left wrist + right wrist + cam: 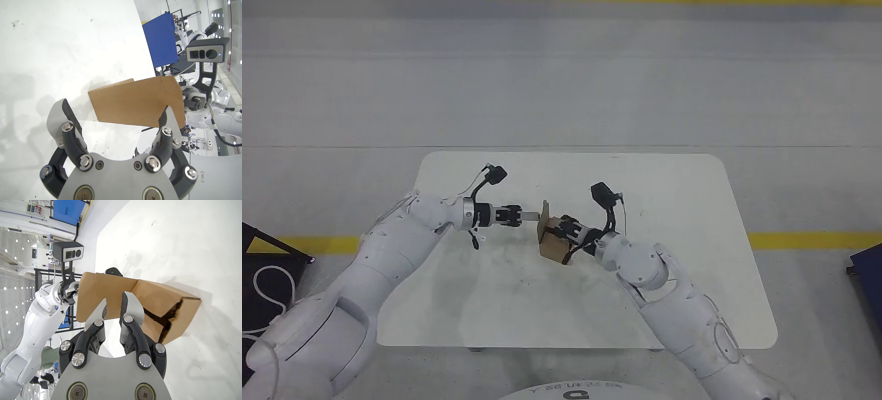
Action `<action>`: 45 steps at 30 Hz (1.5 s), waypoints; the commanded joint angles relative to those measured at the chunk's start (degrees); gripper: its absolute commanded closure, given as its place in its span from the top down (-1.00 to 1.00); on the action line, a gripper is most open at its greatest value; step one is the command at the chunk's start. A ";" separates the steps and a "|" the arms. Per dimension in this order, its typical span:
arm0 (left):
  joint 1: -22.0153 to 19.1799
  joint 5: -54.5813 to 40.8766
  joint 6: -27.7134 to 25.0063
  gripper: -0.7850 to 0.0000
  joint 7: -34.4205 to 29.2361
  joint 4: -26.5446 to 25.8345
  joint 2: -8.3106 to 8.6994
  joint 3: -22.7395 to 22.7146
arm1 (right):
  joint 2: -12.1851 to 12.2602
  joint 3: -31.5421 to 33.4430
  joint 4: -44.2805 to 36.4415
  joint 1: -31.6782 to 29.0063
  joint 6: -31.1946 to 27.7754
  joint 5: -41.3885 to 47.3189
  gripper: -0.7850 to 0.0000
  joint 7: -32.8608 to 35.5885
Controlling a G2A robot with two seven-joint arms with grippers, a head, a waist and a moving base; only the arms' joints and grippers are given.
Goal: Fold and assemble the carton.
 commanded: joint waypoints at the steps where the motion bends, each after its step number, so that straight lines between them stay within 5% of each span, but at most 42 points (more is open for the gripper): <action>1: 0.16 1.11 -0.70 1.00 0.32 -0.62 0.13 -0.27 | 0.53 2.36 -1.10 -2.82 -1.53 0.67 -0.49 0.29; 7: 0.22 4.20 -0.73 1.00 1.48 -3.23 0.32 -1.01 | 1.78 6.80 -4.70 -10.83 -7.14 0.28 -0.49 -0.60; 16: 3.19 8.01 5.11 1.00 5.41 -12.60 1.57 -3.43 | 1.84 4.73 -4.12 -11.54 -3.08 -4.03 -0.51 -2.89; 29: 20.63 19.06 25.84 1.00 10.26 -46.30 8.63 -15.54 | 2.25 5.03 -4.65 -13.03 -4.41 -4.72 -0.50 -3.79; 34: 25.98 19.41 29.48 0.94 8.86 -51.82 10.35 -20.12 | 2.44 5.43 -5.00 -13.65 -5.09 -4.66 -0.51 -3.85; 35: 26.49 18.86 29.90 0.88 8.45 -51.91 10.50 -20.72 | 2.46 5.43 -5.04 -13.71 -5.11 -4.66 -0.51 -3.85; 39: 27.80 17.66 31.70 -0.01 8.90 -51.27 10.88 -22.95 | 2.56 5.51 -5.24 -13.95 -5.14 -4.72 -0.50 -4.16; 42: 28.49 18.06 32.87 -0.43 10.88 -51.29 11.08 -24.57 | 2.62 5.65 -5.41 -14.17 -5.25 -4.51 -0.50 -4.43; 45: 28.33 19.21 34.09 -0.47 11.45 -52.04 11.11 -25.22 | 2.66 5.68 -5.45 -14.19 -5.12 -4.42 -0.51 -4.53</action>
